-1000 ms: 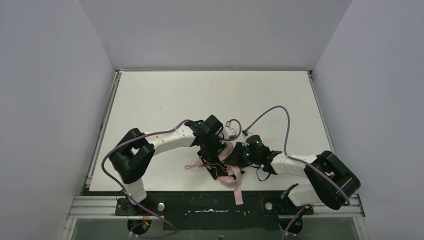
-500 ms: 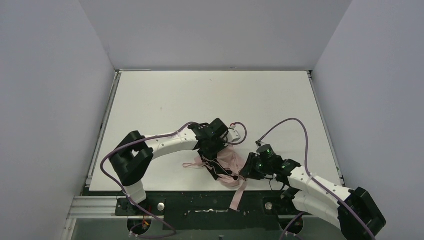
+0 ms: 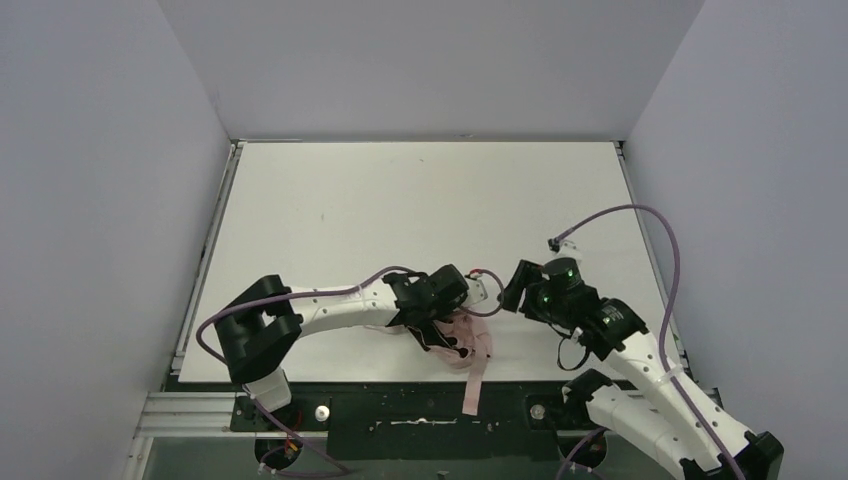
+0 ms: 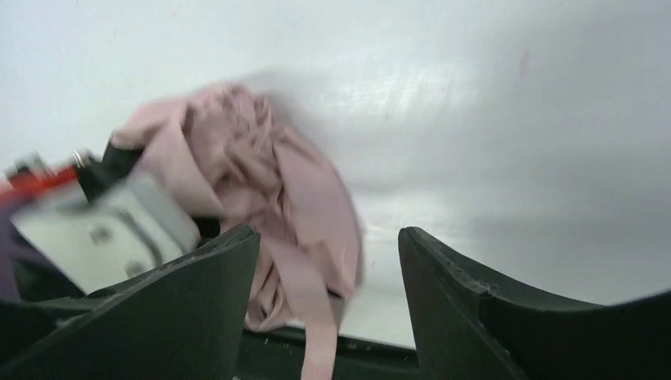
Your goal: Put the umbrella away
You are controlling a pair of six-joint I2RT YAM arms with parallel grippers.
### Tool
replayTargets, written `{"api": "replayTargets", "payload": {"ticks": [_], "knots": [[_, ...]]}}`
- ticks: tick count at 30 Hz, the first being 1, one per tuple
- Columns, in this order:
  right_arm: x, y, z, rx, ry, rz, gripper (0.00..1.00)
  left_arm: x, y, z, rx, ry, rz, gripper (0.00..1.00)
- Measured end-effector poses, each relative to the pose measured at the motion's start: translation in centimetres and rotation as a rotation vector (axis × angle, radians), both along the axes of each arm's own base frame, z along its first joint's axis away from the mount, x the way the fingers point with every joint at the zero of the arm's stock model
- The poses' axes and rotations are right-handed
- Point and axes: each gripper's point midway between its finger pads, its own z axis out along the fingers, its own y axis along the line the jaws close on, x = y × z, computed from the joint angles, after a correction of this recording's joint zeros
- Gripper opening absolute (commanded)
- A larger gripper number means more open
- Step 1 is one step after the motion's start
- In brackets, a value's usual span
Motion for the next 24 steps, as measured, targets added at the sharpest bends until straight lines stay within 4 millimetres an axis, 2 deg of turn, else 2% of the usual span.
{"api": "replayTargets", "payload": {"ticks": [5, 9, 12, 19, 24], "knots": [[5.9, -2.8, 4.1, -0.131, -0.103, -0.084, 0.8, -1.5, -0.9, 0.2, 0.04, -0.119, -0.077, 0.0], [10.0, -5.1, 5.6, -0.159, -0.134, -0.117, 0.86, -2.2, -1.5, 0.3, 0.067, -0.193, -0.132, 0.0], [13.1, -5.8, 6.5, -0.123, -0.176, -0.093, 0.88, -1.8, -1.7, 0.4, 0.083, -0.24, -0.161, 0.0], [16.8, -2.9, 5.4, -0.098, -0.18, 0.17, 0.9, 0.2, -2.6, 0.5, 0.135, -0.376, -0.225, 0.0], [16.7, -0.3, 4.8, -0.051, -0.185, 0.378, 0.91, 1.1, -2.8, 0.5, 0.164, -0.46, -0.272, 0.0]]}}
